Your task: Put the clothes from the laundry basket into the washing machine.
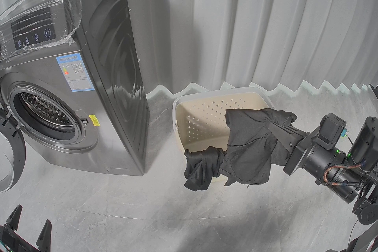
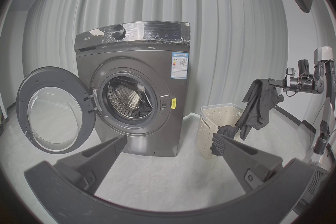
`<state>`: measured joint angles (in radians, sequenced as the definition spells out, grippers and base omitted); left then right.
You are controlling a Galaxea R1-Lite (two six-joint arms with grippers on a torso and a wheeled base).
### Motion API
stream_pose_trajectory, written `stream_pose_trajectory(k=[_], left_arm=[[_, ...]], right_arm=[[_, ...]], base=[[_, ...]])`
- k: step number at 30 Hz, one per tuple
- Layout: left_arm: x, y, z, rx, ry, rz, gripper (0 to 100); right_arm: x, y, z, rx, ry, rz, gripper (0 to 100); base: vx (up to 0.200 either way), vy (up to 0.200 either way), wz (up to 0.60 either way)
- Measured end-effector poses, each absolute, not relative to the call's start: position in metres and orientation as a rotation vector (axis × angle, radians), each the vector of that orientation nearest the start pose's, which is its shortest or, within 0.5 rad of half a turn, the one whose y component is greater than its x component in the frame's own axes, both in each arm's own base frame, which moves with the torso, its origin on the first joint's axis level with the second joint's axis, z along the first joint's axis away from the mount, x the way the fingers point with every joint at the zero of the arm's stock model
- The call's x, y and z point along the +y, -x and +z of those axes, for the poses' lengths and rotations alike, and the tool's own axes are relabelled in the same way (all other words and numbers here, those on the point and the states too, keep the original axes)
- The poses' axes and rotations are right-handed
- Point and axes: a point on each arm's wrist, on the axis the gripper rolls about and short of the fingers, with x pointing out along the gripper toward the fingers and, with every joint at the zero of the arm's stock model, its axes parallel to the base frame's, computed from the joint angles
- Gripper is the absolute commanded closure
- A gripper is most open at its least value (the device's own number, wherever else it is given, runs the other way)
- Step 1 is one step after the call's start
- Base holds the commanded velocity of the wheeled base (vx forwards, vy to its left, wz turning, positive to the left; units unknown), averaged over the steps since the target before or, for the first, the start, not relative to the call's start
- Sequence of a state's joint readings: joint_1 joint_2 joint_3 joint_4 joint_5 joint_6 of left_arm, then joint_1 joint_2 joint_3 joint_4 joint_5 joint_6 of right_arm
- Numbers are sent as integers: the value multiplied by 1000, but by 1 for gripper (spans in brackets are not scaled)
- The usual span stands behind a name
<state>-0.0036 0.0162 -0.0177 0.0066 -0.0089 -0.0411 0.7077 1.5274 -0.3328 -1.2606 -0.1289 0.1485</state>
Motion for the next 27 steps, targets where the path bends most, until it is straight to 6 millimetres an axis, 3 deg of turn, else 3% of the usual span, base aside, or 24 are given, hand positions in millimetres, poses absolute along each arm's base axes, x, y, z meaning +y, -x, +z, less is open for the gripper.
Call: stream_pose_trajectory(k=[27], left_arm=[[0, 23, 80, 7, 41, -13, 0]], right_arm=[[142, -168, 179, -82, -194, 610, 100]], base=[[0, 200, 0]])
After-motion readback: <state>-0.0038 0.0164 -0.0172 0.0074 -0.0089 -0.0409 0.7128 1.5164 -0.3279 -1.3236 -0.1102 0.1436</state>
